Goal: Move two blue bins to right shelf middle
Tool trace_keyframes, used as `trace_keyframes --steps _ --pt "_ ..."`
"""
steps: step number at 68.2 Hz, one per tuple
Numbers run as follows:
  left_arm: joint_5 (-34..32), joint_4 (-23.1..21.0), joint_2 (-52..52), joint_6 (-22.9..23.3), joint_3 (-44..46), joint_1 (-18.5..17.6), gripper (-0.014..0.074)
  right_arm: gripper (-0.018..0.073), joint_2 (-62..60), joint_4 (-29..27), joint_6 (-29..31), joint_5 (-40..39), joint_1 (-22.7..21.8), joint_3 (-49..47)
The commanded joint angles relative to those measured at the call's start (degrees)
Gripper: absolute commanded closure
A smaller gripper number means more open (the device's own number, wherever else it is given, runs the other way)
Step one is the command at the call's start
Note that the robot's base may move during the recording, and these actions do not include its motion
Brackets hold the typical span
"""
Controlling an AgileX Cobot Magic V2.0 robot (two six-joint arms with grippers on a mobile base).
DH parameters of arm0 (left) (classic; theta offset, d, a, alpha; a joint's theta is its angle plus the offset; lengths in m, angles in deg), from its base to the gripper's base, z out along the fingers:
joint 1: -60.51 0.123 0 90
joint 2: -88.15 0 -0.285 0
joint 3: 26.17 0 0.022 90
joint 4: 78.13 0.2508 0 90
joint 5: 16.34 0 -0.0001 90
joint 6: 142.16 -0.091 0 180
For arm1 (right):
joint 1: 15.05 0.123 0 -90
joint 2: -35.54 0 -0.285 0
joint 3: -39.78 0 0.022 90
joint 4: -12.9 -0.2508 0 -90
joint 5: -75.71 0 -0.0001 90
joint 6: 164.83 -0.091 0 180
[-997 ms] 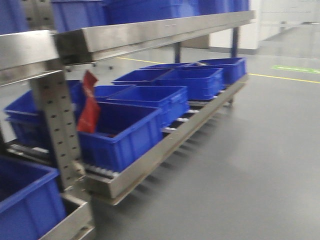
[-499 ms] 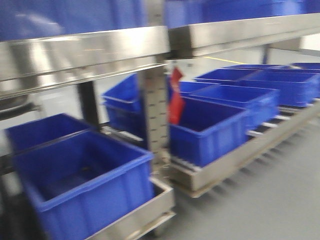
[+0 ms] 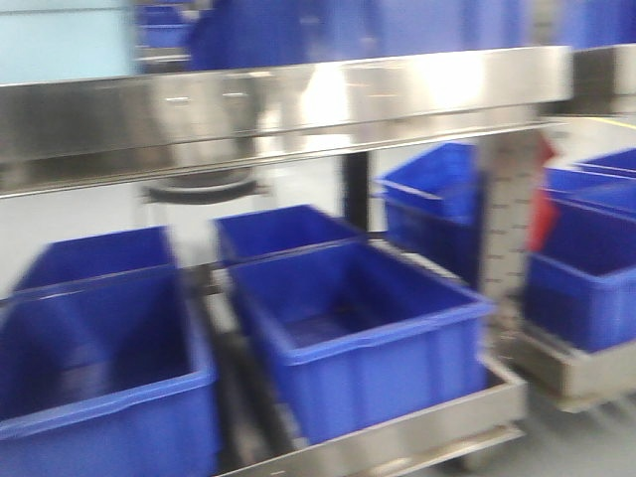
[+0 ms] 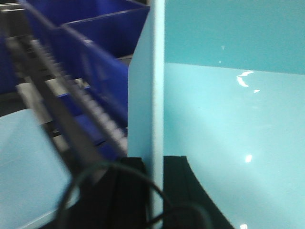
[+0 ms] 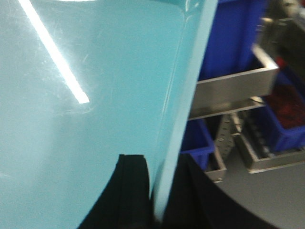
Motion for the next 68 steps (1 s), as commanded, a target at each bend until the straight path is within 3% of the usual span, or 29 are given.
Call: trace_keyframes --steps 1,68 --pt "-5.1 -3.2 0.9 0.5 0.9 -0.4 0.0707 0.0711 0.0 -0.3 0.9 -1.5 0.0 -0.5" --pt "-5.1 -3.2 0.9 0.5 0.9 -0.4 0.0707 0.0711 0.0 -0.3 0.9 -1.5 0.0 -0.5"
